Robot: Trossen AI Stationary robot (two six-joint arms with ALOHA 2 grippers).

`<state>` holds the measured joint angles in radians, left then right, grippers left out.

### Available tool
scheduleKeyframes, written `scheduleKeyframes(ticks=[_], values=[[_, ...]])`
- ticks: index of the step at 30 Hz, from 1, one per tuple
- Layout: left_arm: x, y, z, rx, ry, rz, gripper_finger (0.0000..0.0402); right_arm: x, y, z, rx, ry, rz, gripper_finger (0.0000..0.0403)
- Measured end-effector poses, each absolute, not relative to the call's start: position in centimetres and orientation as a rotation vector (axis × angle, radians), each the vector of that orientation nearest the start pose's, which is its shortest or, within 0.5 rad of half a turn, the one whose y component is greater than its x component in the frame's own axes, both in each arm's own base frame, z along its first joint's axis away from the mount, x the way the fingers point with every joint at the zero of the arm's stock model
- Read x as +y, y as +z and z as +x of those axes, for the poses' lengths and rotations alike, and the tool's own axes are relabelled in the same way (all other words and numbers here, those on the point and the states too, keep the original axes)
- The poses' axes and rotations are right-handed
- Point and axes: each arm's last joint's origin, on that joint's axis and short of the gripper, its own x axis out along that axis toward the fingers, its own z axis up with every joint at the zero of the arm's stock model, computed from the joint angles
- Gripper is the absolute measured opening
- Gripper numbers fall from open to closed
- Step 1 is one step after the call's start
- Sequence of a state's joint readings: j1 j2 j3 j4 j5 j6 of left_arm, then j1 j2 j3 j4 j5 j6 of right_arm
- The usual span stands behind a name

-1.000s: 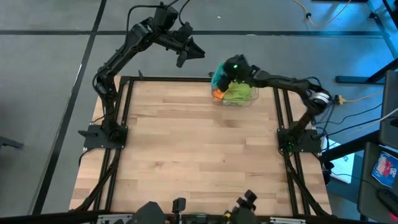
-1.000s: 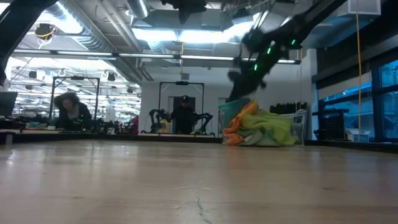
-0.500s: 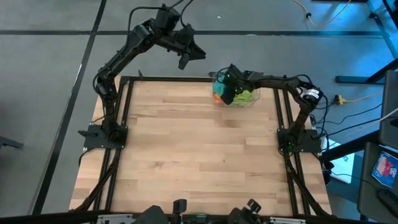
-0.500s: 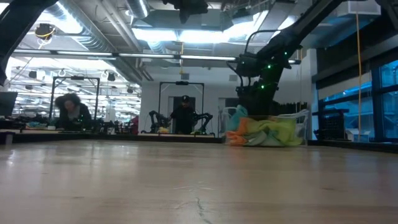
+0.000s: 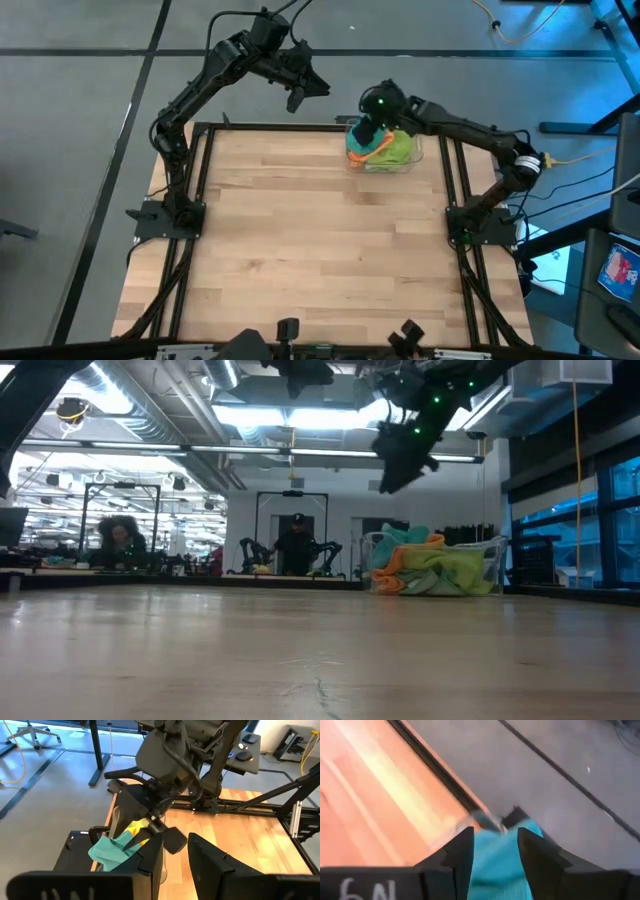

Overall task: Fold microfiber towels
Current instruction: Put the folded microfiber cloths into the transparent bin

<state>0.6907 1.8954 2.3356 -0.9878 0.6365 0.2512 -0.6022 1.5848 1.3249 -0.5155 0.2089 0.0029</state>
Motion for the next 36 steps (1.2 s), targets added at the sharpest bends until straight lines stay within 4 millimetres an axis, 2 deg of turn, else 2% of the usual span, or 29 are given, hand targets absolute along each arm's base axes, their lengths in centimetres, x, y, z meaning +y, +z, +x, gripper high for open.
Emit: scheduleKeyframes(ticks=[3, 7, 10, 17, 25, 28, 32, 36], values=[[22.8, 46.5, 30.2, 0.433, -0.001, -0.092, 0.0082, -20.8, 29.1, 29.3, 0.747, -0.75, 0.096, 0.0155], [22.6, 46.5, 30.3, 0.433, -0.006, -0.091, 0.0082, -22.2, 26.3, 31.0, 0.776, -0.721, 0.068, 0.0155], [22.6, 46.5, 30.4, 0.433, -0.007, -0.091, 0.0082, -22.8, 23.9, 31.7, 0.877, -0.762, 0.018, 0.0155], [22.6, 46.5, 30.4, 0.433, -0.008, -0.092, 0.0082, -22.1, 23.1, 29.7, 1.092, -0.811, 0.091, 0.0155], [22.6, 46.5, 30.4, 0.433, -0.007, -0.093, 0.0082, -20.5, 22.2, 27.8, 1.262, -0.893, 0.276, 0.0155], [22.6, 46.5, 30.4, 0.433, -0.007, -0.093, 0.0082, -19.9, 20.4, 27.3, 1.297, -0.899, 0.298, 0.0155], [22.6, 46.5, 30.4, 0.433, -0.007, -0.092, 0.0082, -19.1, 16.8, 26.2, 1.294, -0.892, 0.311, 0.0154], [22.6, 46.5, 30.4, 0.433, -0.009, -0.085, 0.0082, -18.7, 15.2, 25.8, 1.195, -0.886, 0.318, 0.0154]])
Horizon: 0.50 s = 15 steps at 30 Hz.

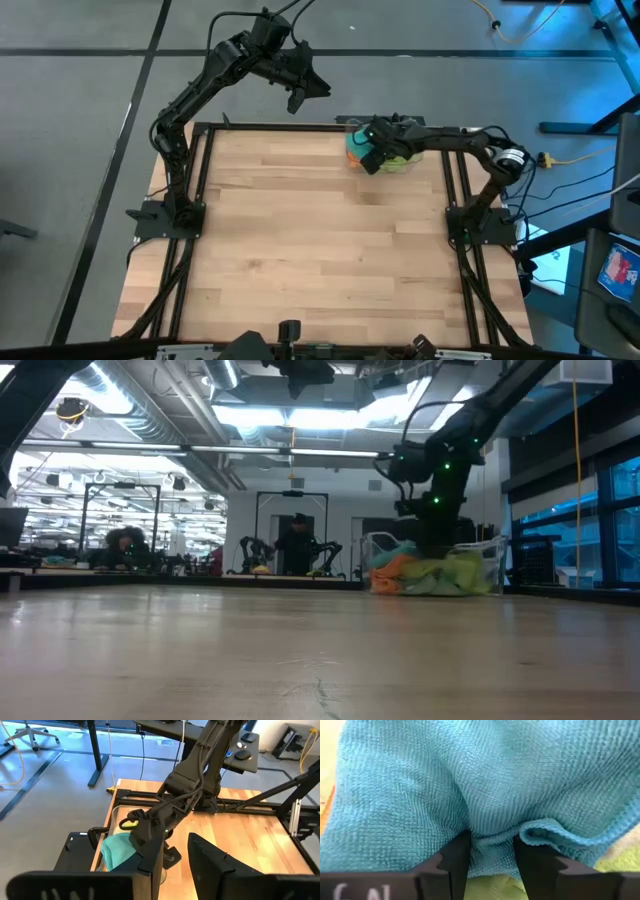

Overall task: Fold microfiber towels
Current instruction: Put the folded microfiber cloths into the transparent bin, then return to Home Position

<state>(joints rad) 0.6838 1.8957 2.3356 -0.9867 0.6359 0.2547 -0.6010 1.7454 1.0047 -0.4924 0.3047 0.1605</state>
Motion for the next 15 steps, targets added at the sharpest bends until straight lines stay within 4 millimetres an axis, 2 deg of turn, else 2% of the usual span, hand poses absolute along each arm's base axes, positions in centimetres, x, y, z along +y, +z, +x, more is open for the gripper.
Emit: scheduleKeyframes(ticks=[3, 5, 8, 11, 15], values=[[22.6, 46.5, 30.4, 0.435, -0.007, -0.064, 0.0082, -18.7, 15.4, 25.9, 1.196, -0.878, 0.319, 0.0154], [22.6, 46.5, 30.4, 0.435, -0.006, -0.064, 0.0082, -18.9, 16.3, 26.1, 1.199, -0.882, 0.3, 0.0154], [22.6, 46.5, 30.4, 0.438, 0.003, -0.062, 0.0082, -19.0, 18.9, 26.1, 1.202, -0.887, 0.268, 0.0155], [22.6, 46.5, 30.4, 0.44, 0.007, -0.061, 0.0082, -19.1, 23.4, 26.0, 1.114, -0.917, 0.255, 0.0155], [22.6, 46.4, 30.4, 0.441, 0.01, -0.061, 0.0082, -18.4, 26.2, 25.2, 1.112, -0.921, 0.271, 0.0155]])
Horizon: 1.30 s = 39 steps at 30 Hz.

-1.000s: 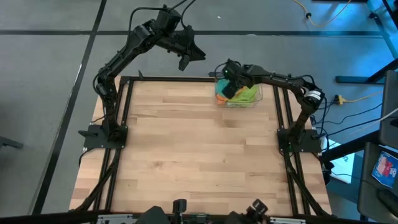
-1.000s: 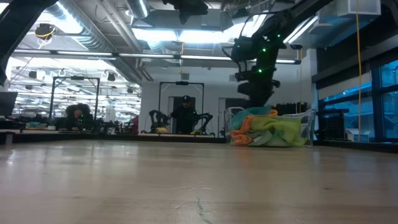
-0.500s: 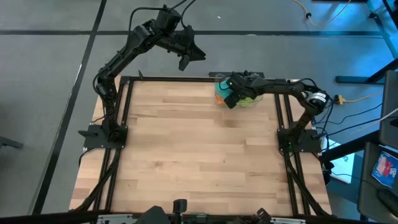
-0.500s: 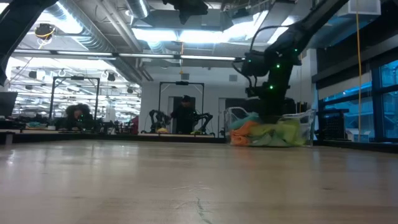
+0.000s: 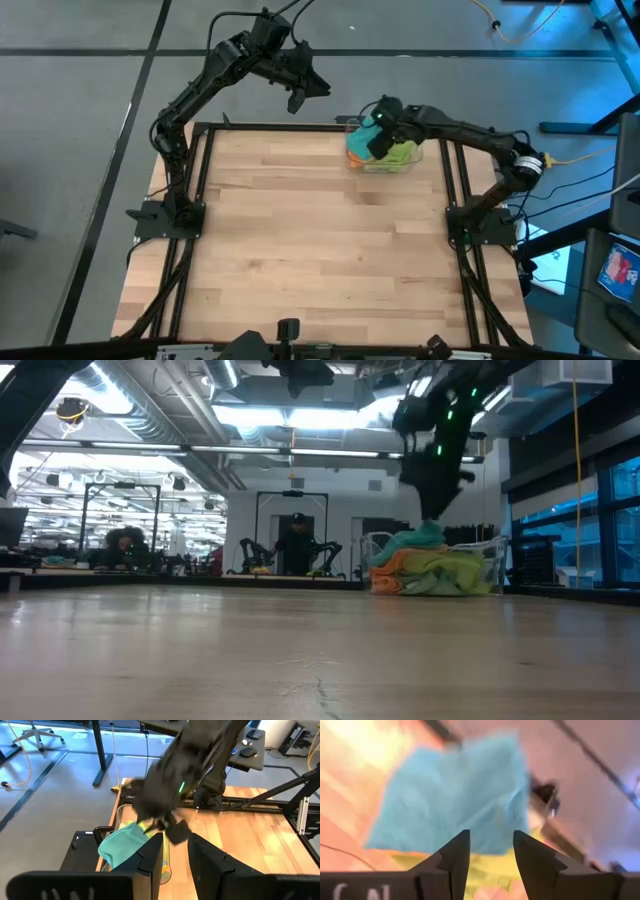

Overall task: Fold microfiber towels
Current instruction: Return to Home Position

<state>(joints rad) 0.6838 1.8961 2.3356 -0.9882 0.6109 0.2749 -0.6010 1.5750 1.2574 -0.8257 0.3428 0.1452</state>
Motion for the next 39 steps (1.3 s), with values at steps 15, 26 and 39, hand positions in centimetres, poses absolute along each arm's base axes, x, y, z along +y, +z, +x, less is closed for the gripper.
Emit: scheduleKeyframes(ticks=[15, 26, 39], values=[[19.3, 42.0, 28.2, 0.806, -0.331, -0.315, 0.0082, -11.0, 29.8, 18.7, 0.954, -0.6, 0.199, 0.0155], [13.2, 40.9, 21.8, 0.922, -0.049, -0.36, 0.0082, -5.7, 24.7, 11.3, 0.391, -0.354, 0.369, 0.0155], [6.1, 26.9, 14.5, 0.119, 0.213, -0.112, 0.0082, -5.5, 23.2, 10.9, 0.218, -0.323, 0.191, 0.0155]])
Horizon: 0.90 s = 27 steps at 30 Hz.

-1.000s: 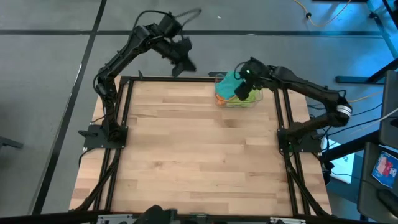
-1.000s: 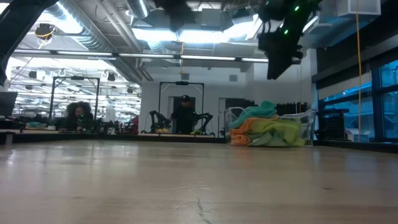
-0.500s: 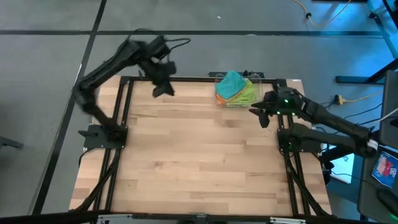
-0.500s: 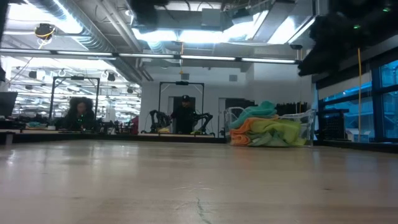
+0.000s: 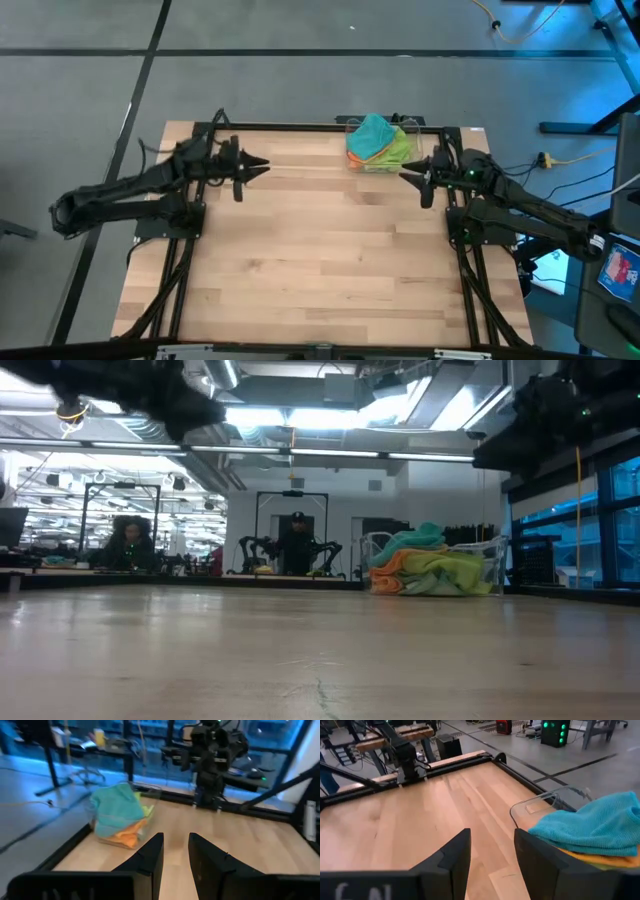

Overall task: Fold microfiber towels
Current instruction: Return to Home Position

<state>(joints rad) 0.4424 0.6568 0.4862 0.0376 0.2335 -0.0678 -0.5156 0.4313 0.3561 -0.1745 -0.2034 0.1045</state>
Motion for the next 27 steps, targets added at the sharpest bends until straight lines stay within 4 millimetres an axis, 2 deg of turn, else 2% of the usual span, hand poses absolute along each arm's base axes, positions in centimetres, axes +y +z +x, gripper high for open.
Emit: scheduleKeyframes(ticks=[5, 10, 14, 17, 20, 23, 27], values=[[5.4, 23.1, 13.6, 0.081, 0.255, -0.074, 0.0082, -5.4, 23.2, 10.8, 0.232, -0.308, 0.095, 0.0155], [4.9, 21.0, 12.9, 0.078, 0.253, -0.065, 0.0082, -4.7, 23.2, 9.6, 0.209, -0.282, 0.077, 0.0155], [4.7, 20.7, 12.8, 0.018, 0.241, -0.057, 0.0082, -4.1, 23.0, 8.8, 0.004, -0.231, 0.099, 0.0155], [4.6, 20.5, 12.8, 0.022, 0.237, -0.057, 0.0082, -3.9, 21.2, 8.6, -0.08, -0.201, 0.119, 0.0155], [4.6, 20.5, 12.8, 0.027, 0.238, -0.04, 0.0082, -3.9, 19.4, 8.6, -0.099, -0.198, 0.143, 0.0155], [4.6, 20.5, 12.8, 0.03, 0.237, -0.022, 0.0082, -4.0, 17.1, 8.9, -0.042, -0.204, 0.164, 0.0155], [4.6, 20.4, 12.8, 0.032, 0.238, -0.025, 0.0082, -4.2, 17.0, 9.1, -0.035, -0.225, 0.17, 0.0155]])
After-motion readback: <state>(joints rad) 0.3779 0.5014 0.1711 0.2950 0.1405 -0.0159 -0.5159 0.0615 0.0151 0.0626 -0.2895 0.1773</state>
